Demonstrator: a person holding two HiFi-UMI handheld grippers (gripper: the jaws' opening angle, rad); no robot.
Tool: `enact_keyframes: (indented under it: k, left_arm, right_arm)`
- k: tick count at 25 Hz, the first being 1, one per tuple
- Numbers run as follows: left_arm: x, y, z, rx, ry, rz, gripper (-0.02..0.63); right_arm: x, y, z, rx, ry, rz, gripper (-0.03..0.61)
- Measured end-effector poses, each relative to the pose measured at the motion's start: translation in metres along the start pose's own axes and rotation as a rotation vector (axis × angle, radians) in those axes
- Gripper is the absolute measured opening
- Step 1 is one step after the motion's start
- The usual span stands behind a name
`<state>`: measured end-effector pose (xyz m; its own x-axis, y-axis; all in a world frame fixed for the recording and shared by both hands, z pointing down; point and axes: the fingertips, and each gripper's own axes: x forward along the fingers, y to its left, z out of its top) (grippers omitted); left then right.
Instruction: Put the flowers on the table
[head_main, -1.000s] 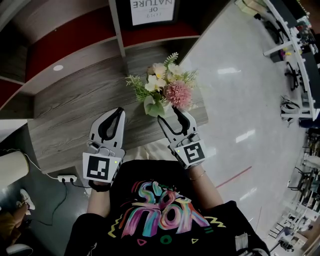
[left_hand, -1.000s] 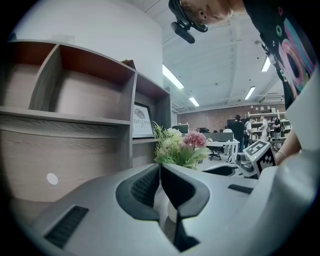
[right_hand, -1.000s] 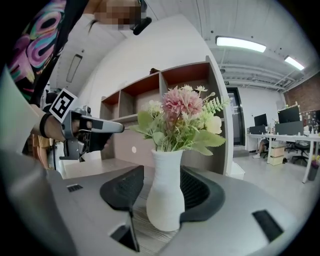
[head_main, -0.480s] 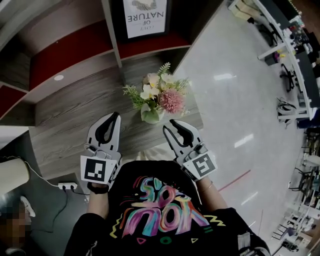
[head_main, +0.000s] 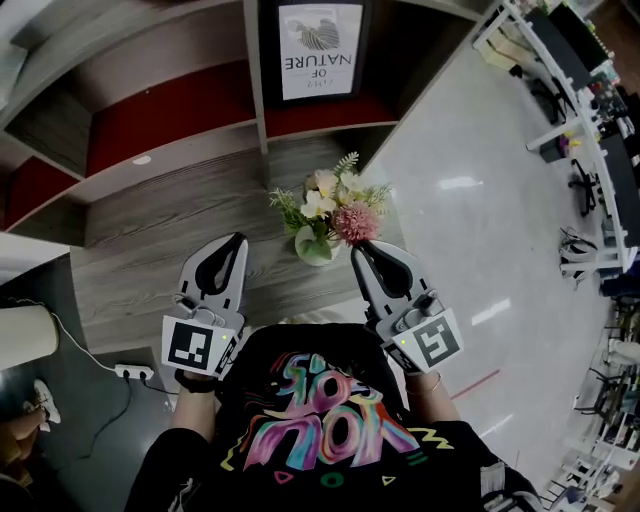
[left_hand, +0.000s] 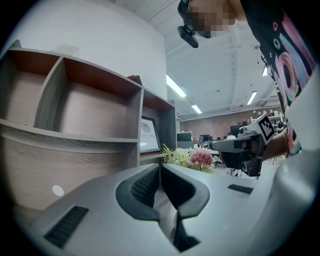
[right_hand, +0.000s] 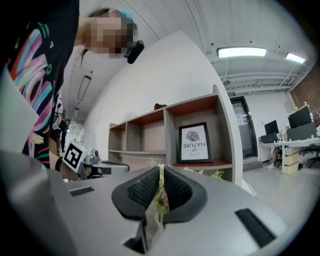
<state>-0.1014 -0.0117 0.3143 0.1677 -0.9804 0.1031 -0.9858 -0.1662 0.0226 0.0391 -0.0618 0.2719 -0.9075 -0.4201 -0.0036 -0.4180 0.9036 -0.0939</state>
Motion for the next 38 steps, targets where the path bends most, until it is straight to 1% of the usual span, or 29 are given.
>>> enact_keyframes:
  k: [4,8,11,16,23,26,38]
  left_arm:
    - [-0.003,0.005,0.011,0.001,-0.026,0.015,0.031]
    - [-0.008,0.012,0.022,0.009,-0.044,0.027,0.031]
    - [-0.013,0.021,0.027,0.014,-0.059,0.051,0.031]
    - [-0.022,0.035,0.032,0.016,-0.067,0.086,0.031]
    - [-0.022,0.043,0.03,0.008,-0.061,0.102,0.031]
    - [-0.019,0.044,0.028,0.003,-0.057,0.102,0.031]
    - [-0.011,0.047,0.027,-0.001,-0.053,0.081,0.031]
  right_arm:
    - [0.006,-0.009,0.023,-0.012,-0.031,-0.003,0.017]
    - [0.011,-0.018,0.039,-0.022,-0.052,-0.002,0.015]
    - [0.014,-0.026,0.045,-0.027,-0.061,0.005,0.015]
    - [0.018,-0.036,0.046,-0.019,-0.057,0.017,0.015]
    - [0.024,-0.039,0.045,0.019,-0.055,0.021,0.015]
    - [0.027,-0.041,0.043,0.033,-0.051,0.025,0.014]
    - [0.033,-0.038,0.038,0.023,-0.034,0.036,0.014]
